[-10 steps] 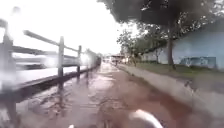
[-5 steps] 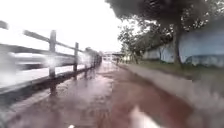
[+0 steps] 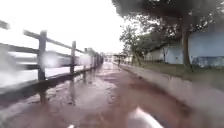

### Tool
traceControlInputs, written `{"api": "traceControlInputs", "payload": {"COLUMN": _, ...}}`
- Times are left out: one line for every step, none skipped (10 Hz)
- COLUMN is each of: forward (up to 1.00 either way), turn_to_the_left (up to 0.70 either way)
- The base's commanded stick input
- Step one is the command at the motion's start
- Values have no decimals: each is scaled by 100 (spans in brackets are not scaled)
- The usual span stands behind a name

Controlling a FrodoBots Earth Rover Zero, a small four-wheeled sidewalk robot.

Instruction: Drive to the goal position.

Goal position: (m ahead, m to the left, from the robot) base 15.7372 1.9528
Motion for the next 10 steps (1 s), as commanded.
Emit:
{"api": "traceControlInputs", "payload": {"forward": 100, "turn_to_the_left": 0}}
{"api": "traceControlInputs", "payload": {"forward": 100, "turn_to_the_left": -6}}
{"api": "traceControlInputs", "payload": {"forward": 100, "turn_to_the_left": -11}}
{"api": "traceControlInputs", "payload": {"forward": 100, "turn_to_the_left": -27}}
{"api": "traceControlInputs", "payload": {"forward": 100, "turn_to_the_left": -35}}
{"api": "traceControlInputs", "payload": {"forward": 100, "turn_to_the_left": -22}}
{"api": "traceControlInputs", "payload": {"forward": 100, "turn_to_the_left": -11}}
{"api": "traceControlInputs", "payload": {"forward": 100, "turn_to_the_left": -4}}
{"api": "traceControlInputs", "payload": {"forward": 100, "turn_to_the_left": 0}}
{"api": "traceControlInputs", "payload": {"forward": 100, "turn_to_the_left": 0}}
